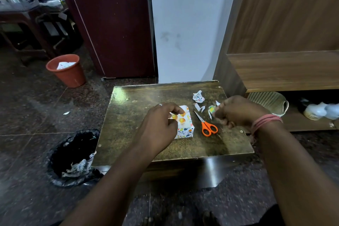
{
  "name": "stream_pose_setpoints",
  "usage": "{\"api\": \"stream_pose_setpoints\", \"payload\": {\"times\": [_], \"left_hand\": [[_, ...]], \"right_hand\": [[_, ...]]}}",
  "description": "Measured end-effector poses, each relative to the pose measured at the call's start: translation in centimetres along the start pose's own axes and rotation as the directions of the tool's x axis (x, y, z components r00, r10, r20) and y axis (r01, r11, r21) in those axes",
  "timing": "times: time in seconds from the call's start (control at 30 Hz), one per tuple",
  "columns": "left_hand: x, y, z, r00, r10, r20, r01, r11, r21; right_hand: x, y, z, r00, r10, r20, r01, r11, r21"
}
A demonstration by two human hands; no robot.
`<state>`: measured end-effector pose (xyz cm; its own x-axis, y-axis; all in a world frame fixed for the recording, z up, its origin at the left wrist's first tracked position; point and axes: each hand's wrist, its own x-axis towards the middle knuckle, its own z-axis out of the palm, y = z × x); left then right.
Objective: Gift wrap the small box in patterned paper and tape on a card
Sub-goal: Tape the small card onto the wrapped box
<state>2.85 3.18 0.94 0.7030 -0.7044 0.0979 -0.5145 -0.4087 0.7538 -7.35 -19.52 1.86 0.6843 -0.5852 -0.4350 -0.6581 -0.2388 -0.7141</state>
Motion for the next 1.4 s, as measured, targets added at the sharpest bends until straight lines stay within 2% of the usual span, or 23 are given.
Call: {"api": "stream_pose_setpoints", "payload": {"times": [0.07, 0.13, 0.23, 0.33, 0.47, 0.6, 0.8, 0.9, 1.0, 1.07, 1.2, 1.3, 1.4], "left_hand": [[0.2, 0.7, 0.0, 1.0, -0.029, 0.004, 0.029, 0.981, -0.194], [0.5, 1.0, 0.1, 0.998, -0.031, 0.048, 0.047, 0.924, -0.381], [0.7, 1.1, 0.1, 0.991, -0.018, 0.136, 0.086, 0.849, -0.521], [0.9, 1.0, 0.0, 0.99, -0.005, 0.138, 0.083, 0.818, -0.569], [1.2, 0.5, 0.0, 0.999, -0.03, 0.034, 0.043, 0.853, -0.52], [1.2, 0.6, -0.1, 0.999, -0.039, 0.011, 0.039, 0.869, -0.494], [1.1, 0.4, -0.2, 0.999, -0.035, -0.037, 0.017, 0.922, -0.386], [1.1, 0.2, -0.2, 0.997, -0.065, -0.037, 0.046, 0.925, -0.378], [1.6, -0.1, -0.6, 0.993, -0.114, 0.042, 0.119, 0.857, -0.501], [1.6, 0.0, -1.0, 0.993, -0.085, 0.079, 0.116, 0.792, -0.599], [1.6, 0.4, -1.2, 0.987, -0.095, 0.133, 0.162, 0.649, -0.743], [1.6, 0.1, -1.2, 0.978, -0.13, 0.165, 0.21, 0.591, -0.779], [1.8, 0.0, -1.1, 0.969, -0.143, 0.2, 0.245, 0.541, -0.804]], "right_hand": [[-1.5, -1.3, 0.5, 0.981, -0.097, 0.169, 0.05, 0.964, 0.262], [-2.6, -2.4, 1.2, 0.939, -0.207, 0.273, 0.084, 0.911, 0.405], [-3.1, -3.5, 2.0, 0.881, -0.33, 0.338, 0.116, 0.846, 0.521], [-3.2, -4.0, 2.9, 0.848, -0.391, 0.358, 0.143, 0.819, 0.556], [-3.0, -4.2, 3.8, 0.86, -0.397, 0.32, 0.149, 0.796, 0.587], [-2.7, -4.2, 3.7, 0.875, -0.428, 0.224, 0.202, 0.745, 0.636], [-2.1, -4.1, 4.1, 0.895, -0.417, 0.158, 0.215, 0.714, 0.667], [-1.9, -4.2, 4.3, 0.892, -0.447, 0.067, 0.318, 0.724, 0.612], [-1.9, -4.5, 4.5, 0.848, -0.526, -0.067, 0.483, 0.714, 0.506], [-2.0, -4.6, 4.7, 0.818, -0.564, -0.113, 0.54, 0.684, 0.491], [-2.4, -4.9, 4.7, 0.81, -0.567, -0.15, 0.553, 0.652, 0.519], [-2.6, -5.0, 4.7, 0.812, -0.561, -0.159, 0.532, 0.602, 0.595], [-2.5, -5.0, 4.9, 0.834, -0.53, -0.155, 0.5, 0.606, 0.619]]}}
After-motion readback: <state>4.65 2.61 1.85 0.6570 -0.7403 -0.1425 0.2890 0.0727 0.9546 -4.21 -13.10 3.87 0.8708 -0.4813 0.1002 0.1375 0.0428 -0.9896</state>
